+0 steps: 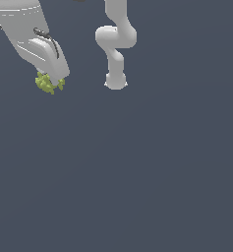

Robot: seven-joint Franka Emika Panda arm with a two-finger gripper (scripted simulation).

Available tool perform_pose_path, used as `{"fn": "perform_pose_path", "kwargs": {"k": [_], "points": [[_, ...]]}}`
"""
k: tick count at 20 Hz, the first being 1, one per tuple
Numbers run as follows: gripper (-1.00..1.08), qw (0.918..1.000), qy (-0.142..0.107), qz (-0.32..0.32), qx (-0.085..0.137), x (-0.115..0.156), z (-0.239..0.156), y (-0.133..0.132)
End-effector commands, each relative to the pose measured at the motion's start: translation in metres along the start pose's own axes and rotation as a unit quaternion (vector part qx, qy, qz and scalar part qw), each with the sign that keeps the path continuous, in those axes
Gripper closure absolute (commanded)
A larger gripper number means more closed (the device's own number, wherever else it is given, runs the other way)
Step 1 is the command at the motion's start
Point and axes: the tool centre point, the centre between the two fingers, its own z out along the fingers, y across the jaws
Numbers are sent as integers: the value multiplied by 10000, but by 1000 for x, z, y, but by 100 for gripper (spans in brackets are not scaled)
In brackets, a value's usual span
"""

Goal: Pick up the object and move it to a goal position.

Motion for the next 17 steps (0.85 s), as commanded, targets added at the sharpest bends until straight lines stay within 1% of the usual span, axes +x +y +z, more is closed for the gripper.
{"fn": "perform_pose_path", "kwargs": {"k": [1,8,17], "points": [[108,10000,-7,-6,-5,7,-18,11],[108,10000,-5,-10,-7,22,-49,28],[108,10000,-3,-12,-9,28,-61,35]]}}
